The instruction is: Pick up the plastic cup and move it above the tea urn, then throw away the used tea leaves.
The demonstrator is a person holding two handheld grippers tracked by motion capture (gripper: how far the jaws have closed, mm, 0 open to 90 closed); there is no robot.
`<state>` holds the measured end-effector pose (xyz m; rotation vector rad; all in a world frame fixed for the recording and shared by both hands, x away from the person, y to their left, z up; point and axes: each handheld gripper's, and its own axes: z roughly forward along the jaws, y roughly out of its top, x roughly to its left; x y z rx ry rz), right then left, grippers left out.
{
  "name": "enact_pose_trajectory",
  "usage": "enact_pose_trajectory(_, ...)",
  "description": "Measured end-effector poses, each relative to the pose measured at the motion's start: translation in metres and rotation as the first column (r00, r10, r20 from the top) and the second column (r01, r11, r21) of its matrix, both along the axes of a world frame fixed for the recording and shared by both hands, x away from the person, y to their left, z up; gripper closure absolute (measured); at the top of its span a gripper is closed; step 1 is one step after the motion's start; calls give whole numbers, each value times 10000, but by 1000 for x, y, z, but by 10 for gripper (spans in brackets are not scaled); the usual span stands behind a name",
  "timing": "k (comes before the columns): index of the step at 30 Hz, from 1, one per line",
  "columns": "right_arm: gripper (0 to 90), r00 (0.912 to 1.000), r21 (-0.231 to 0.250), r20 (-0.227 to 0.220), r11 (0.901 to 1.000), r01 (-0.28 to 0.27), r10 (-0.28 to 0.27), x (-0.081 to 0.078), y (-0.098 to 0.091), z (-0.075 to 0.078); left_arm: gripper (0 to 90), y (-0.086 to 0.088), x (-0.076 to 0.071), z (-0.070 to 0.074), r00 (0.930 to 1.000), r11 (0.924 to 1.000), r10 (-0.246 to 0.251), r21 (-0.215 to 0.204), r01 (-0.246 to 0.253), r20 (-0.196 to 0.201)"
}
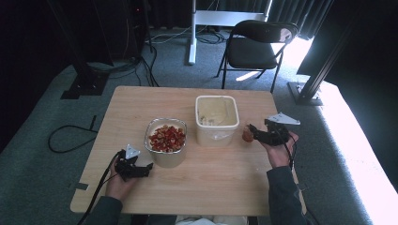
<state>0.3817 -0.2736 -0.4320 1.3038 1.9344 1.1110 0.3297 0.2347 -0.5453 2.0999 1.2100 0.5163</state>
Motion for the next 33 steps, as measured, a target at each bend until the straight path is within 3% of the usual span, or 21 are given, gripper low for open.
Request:
enact_pose_trajectory(8,172,9995,81,-314,10000,-9,11,-3,-8,-25,121,0,0,0,10000,10000,12,-2,-12,-2)
enact_pose_trajectory(22,148,9990,227,-431,9997,-66,75,1,-12,-48,121,0,0,0,10000,10000,7,-2,-7,-3)
enact_pose_trajectory(33,154,9969,-115,-765,9997,-197,188,28,-10,-65,121,0,0,0,10000,10000,0,3,0,-2)
